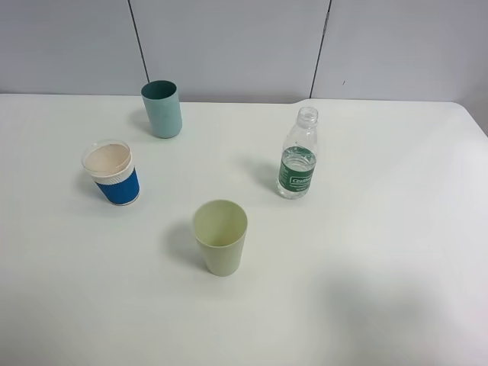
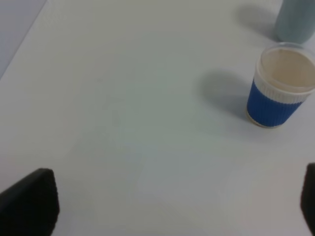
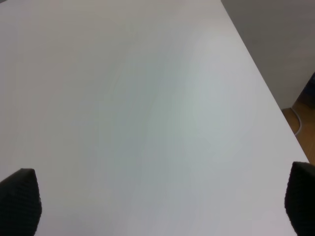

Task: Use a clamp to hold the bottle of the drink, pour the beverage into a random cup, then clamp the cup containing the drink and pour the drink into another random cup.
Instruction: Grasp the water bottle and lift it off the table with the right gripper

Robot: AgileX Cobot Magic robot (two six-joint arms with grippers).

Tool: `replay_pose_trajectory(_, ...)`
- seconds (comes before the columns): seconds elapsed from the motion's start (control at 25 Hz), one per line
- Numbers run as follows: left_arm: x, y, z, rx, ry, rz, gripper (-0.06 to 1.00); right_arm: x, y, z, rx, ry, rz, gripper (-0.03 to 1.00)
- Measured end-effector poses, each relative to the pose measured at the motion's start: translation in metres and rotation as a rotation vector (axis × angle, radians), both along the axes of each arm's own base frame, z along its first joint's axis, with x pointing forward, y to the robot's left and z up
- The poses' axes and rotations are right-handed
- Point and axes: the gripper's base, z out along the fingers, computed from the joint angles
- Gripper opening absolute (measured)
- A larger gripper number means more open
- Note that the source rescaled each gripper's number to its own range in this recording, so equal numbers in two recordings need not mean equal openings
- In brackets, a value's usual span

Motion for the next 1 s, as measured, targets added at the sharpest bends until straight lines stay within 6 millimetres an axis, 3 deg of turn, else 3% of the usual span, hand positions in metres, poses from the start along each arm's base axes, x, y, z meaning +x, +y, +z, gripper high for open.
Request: replay_pose_trajectory(1.0, 0.0000, 0.0000, 0.0000, 0.000, 0.000, 0.000, 1.00, 0.0000, 0.0000, 0.0000, 0.000, 0.000, 0.000, 1.00)
